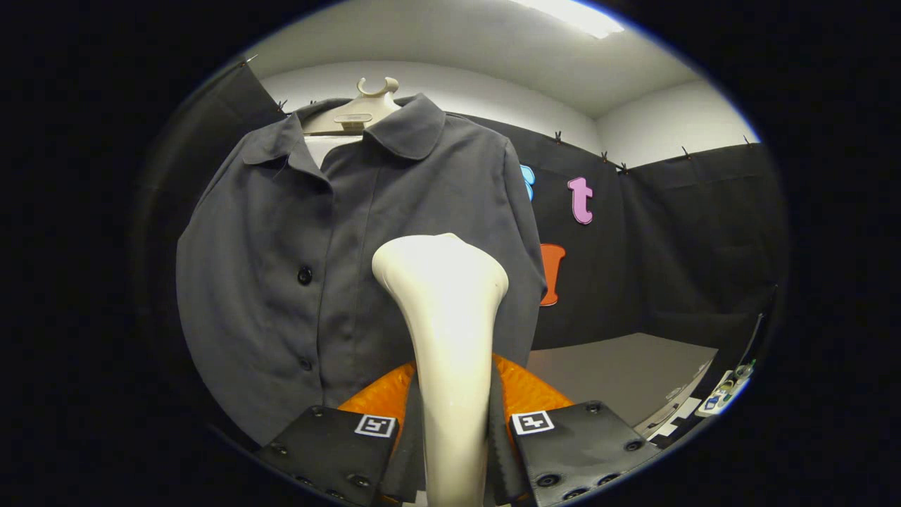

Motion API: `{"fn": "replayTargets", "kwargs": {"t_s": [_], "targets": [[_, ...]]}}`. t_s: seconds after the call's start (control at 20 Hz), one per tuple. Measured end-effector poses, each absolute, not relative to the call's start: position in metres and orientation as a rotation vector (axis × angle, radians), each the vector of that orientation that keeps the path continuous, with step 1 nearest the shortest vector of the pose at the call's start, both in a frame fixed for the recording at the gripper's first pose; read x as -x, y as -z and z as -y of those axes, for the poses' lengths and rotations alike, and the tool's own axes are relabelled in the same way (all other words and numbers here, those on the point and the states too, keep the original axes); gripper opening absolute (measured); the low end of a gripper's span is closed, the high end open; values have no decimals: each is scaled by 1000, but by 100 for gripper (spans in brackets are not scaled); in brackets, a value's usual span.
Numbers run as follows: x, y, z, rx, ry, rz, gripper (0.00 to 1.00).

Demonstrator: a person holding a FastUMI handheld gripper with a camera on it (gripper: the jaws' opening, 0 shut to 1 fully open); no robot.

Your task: Iron the clothes twice with a garment steamer, once on the left side and once on the right side.

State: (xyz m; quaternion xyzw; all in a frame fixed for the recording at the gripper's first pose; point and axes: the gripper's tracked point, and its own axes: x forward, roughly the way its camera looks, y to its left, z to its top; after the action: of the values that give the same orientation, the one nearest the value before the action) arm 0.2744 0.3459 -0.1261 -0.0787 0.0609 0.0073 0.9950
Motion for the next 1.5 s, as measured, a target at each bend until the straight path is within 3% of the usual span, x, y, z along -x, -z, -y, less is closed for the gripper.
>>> {"fn": "replayTargets", "kwargs": {"t_s": [1.5], "targets": [[-169, 319, -326, 230, -41, -465, 46]]}}
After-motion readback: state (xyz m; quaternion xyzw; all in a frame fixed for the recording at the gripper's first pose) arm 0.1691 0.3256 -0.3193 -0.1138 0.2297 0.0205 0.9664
